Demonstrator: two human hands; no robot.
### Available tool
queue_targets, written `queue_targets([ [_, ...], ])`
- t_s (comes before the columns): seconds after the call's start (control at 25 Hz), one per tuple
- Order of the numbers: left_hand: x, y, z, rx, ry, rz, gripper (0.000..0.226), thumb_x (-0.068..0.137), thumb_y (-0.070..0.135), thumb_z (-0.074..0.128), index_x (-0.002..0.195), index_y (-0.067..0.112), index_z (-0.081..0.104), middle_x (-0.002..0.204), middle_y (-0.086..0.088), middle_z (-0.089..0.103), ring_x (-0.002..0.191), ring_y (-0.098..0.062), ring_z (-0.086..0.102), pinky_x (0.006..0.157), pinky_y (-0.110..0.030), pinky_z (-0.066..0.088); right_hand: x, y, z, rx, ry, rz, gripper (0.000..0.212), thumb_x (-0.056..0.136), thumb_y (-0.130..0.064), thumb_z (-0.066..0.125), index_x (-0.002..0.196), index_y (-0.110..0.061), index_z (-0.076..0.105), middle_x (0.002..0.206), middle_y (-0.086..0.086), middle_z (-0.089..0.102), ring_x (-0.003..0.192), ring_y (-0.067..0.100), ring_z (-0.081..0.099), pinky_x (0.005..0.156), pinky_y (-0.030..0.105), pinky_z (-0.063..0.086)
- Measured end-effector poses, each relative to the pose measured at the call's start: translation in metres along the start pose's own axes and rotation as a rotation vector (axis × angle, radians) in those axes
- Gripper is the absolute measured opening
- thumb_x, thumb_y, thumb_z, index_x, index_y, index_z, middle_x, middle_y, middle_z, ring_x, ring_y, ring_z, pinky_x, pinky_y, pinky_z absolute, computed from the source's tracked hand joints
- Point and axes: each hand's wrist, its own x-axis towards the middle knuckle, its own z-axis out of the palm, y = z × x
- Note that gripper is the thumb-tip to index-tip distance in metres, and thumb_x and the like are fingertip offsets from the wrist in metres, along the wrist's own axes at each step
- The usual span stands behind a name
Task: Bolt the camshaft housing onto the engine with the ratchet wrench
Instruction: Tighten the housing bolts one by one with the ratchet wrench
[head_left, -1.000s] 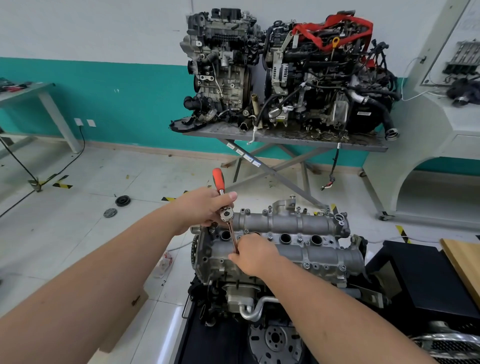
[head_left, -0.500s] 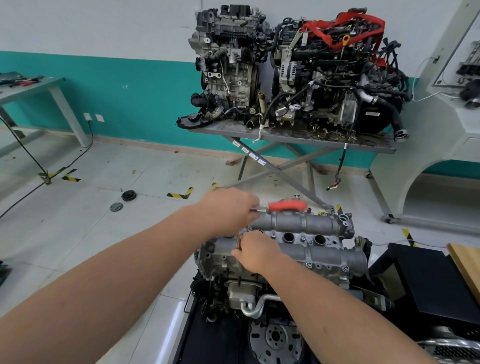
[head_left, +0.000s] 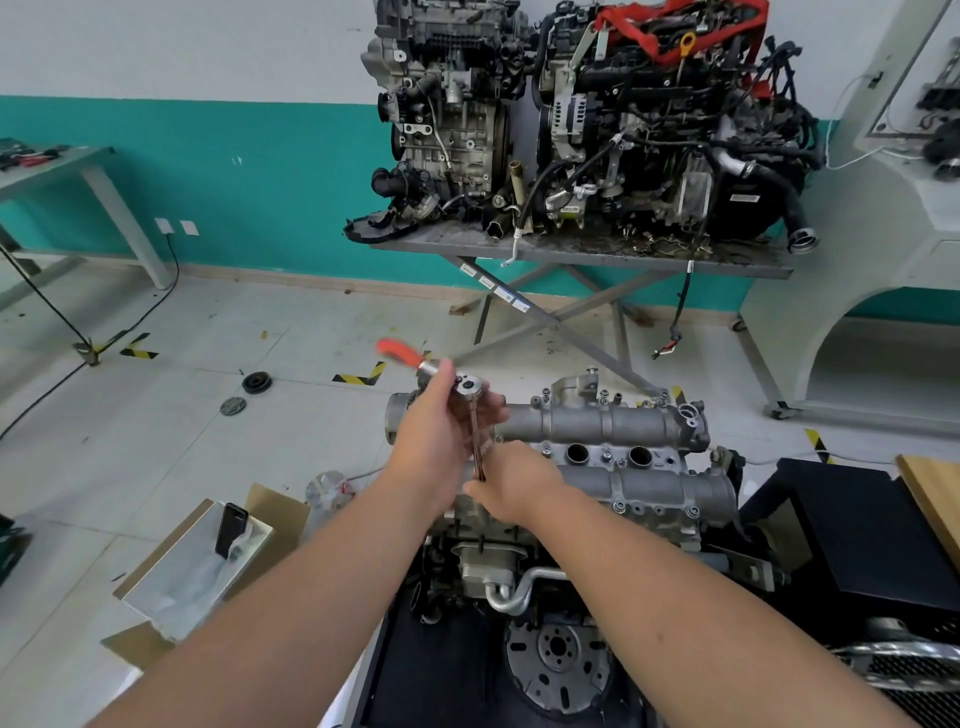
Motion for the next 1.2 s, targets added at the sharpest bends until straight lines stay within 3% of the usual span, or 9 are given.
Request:
queue_targets([
  [0.12,0.008,0.03,0.003,0.18,-0.059,-0.058,0.017,0.1,0.026,0.049,0.092,0.012,0.054,0.072,-0.005,0.068,0.072,-0.024,0.072,0.07,-0.036,0.052,0.0,0.001,0.002,0.007,-0.002,0.041,0.031,0.098,-0.041,0.055,0.085,-0.013,0.06,0.074,-0.001,0.055,0.083,0.023,0.061,0.069,0.032,0.045],
  [0.32,0.003,0.06,0.013,1.052,-0.193,0.091,0.012,0.094,0.017,0.047,0.091,0.011,0.056,0.075,-0.005,0.073,0.055,-0.006,0.063,0.051,-0.018,0.047,0.001,0.001,0.011,-0.011,0.027,0.066,0.032,0.098,-0.044,0.055,0.079,-0.019,0.056,0.073,-0.005,0.054,0.076,0.019,0.057,0.067,0.033,0.044],
  [0.4,0.003,0.062,0.017,1.484,-0.198,0.295,0.01,0.094,0.018,0.047,0.096,0.018,0.056,0.079,-0.001,0.068,0.055,-0.007,0.057,0.045,-0.018,0.039,0.002,0.0,0.013,-0.028,0.04,0.072,0.035,0.097,-0.044,0.055,0.073,-0.02,0.048,0.069,-0.007,0.048,0.073,0.019,0.054,0.066,0.033,0.04],
  [0.56,0.001,0.046,0.004,1.985,-0.265,1.098,0.025,0.083,0.009,0.066,0.101,0.026,0.065,0.118,0.002,0.061,0.107,-0.02,0.059,0.087,-0.035,0.043,0.0,-0.001,0.008,-0.029,0.07,0.055,0.029,0.097,-0.041,0.056,0.085,-0.015,0.058,0.075,-0.004,0.053,0.083,0.023,0.059,0.069,0.033,0.043],
  [0.68,-0.003,0.027,-0.009,1.618,-0.177,1.394,0.024,0.065,-0.006,0.075,0.072,0.014,0.064,0.118,-0.01,0.065,0.108,-0.033,0.062,0.083,-0.045,0.05,-0.003,-0.002,0.007,-0.026,0.134,-0.008,0.03,0.099,-0.037,0.055,0.113,-0.012,0.066,0.108,0.005,0.067,0.099,0.025,0.063,0.073,0.028,0.046],
  [0.76,-0.004,0.012,-0.014,1.232,-0.108,1.153,0.028,0.071,-0.01,0.069,0.071,0.016,0.057,0.121,-0.009,0.061,0.107,-0.028,0.059,0.084,-0.047,0.051,-0.005,-0.004,0.002,0.069,0.096,-0.048,0.03,0.101,-0.028,0.051,0.122,-0.01,0.062,0.122,0.008,0.066,0.11,0.029,0.062,0.076,0.022,0.05],
  [0.92,-0.014,-0.01,-0.001,0.505,-0.08,0.562,0.005,0.09,0.036,0.061,0.088,0.038,0.057,0.109,0.011,0.063,0.103,-0.018,0.063,0.094,-0.038,0.051,-0.005,-0.01,-0.001,-0.014,0.06,0.029,0.024,0.096,-0.019,0.047,0.111,-0.011,0.065,0.109,0.01,0.07,0.104,0.03,0.066,0.081,0.036,0.052],
  [1.08,-0.006,-0.011,0.01,-0.085,0.076,0.219,0.037,0.101,0.05,0.041,0.104,0.021,0.063,0.09,-0.005,0.074,0.082,-0.021,0.07,0.083,-0.04,0.055,-0.002,-0.007,0.001,-0.031,0.013,0.075,0.021,0.097,-0.03,0.049,0.087,-0.014,0.058,0.093,0.007,0.064,0.099,0.031,0.063,0.073,0.034,0.045],
  [1.2,0.007,0.011,0.005,-0.322,0.138,-0.027,0.029,0.101,0.043,0.051,0.098,0.015,0.059,0.077,-0.005,0.072,0.062,-0.02,0.068,0.055,-0.028,0.055,0.001,-0.003,0.004,-0.007,0.003,0.097,0.035,0.097,-0.037,0.054,0.069,-0.019,0.045,0.069,-0.003,0.048,0.086,0.028,0.062,0.068,0.032,0.043],
])
